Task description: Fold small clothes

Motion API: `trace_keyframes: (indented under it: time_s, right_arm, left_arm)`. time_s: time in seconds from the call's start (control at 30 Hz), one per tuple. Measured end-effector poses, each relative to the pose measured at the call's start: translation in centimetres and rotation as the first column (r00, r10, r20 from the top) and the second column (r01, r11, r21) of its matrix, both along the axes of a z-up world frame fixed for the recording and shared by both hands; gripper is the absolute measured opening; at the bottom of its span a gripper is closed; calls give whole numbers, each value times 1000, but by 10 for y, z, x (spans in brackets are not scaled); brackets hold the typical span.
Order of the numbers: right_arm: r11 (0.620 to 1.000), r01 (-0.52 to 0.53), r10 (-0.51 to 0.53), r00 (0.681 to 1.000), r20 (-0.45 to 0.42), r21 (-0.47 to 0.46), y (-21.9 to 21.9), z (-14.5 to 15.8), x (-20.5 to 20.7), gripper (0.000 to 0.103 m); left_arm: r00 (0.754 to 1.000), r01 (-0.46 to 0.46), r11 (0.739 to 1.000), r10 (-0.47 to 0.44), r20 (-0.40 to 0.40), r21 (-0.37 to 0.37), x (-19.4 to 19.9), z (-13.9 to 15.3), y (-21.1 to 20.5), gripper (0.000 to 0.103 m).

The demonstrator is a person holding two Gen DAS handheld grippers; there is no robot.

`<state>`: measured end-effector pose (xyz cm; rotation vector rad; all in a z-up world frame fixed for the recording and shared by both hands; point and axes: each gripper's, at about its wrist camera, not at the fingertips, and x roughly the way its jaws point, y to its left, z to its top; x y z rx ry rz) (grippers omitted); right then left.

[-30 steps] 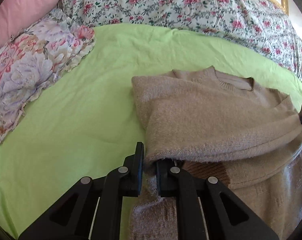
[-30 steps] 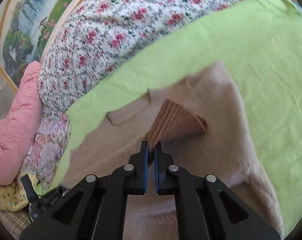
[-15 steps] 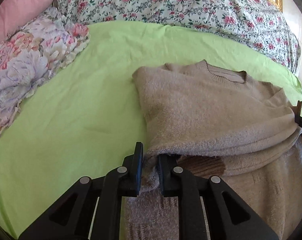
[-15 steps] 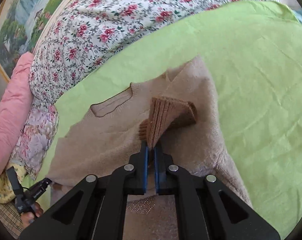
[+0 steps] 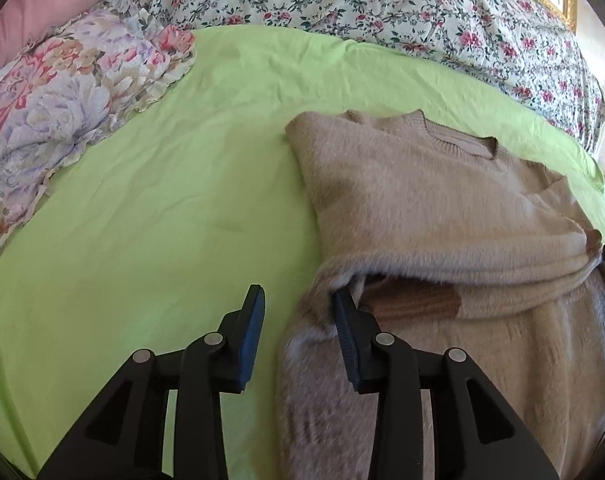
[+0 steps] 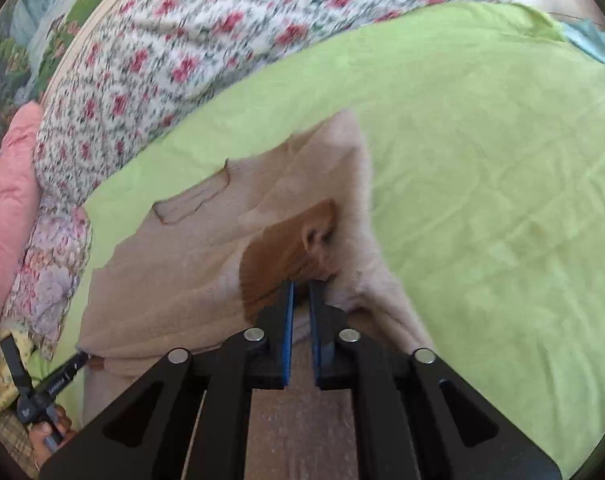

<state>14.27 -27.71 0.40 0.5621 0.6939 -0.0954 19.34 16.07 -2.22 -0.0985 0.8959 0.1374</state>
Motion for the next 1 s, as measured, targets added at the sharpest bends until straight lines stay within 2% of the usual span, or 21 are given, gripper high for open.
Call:
trace_keyframes:
  time_s: [0.17, 0.27, 0.3, 0.33, 0.4, 0.63, 0.8, 1.0]
  right_arm:
    - [999, -31, 31, 999, 20, 18, 2, 13, -19, 9]
    - [996, -83, 83, 997, 4, 17, 10, 18, -31, 11]
    - [995, -100, 100, 995, -2, 10, 14, 19, -38, 17]
    - [994, -113, 113, 994, -5, 4, 18, 20, -44, 28]
    - [988, -153, 153, 988, 0, 2, 27, 21, -59, 44]
    - [970, -242, 242, 970, -23, -11, 51, 20, -103, 45]
    - [956, -295, 295, 956, 0, 0, 60, 23, -138, 45]
    - [937, -348, 348, 938, 9, 36, 58, 21, -178, 45]
  left_arm:
    - [999, -3, 999, 2, -35, -37, -22, 1, 8, 35]
    - [998, 4, 996, -9, -56, -91, -43, 1, 11, 35]
    - [998, 4, 994, -11, -61, -110, -54, 2, 12, 35]
    - [998, 4, 992, -12, -63, -124, -62, 3, 13, 36]
    - [998, 5, 988, -16, -68, -156, -79, 5, 13, 39]
    - [993, 37, 968, -63, -101, -249, -141, 6, 5, 43]
    - [983, 60, 955, -107, -148, -291, -184, -4, -6, 44]
    - [979, 83, 930, -143, -145, -358, -220, -8, -14, 49]
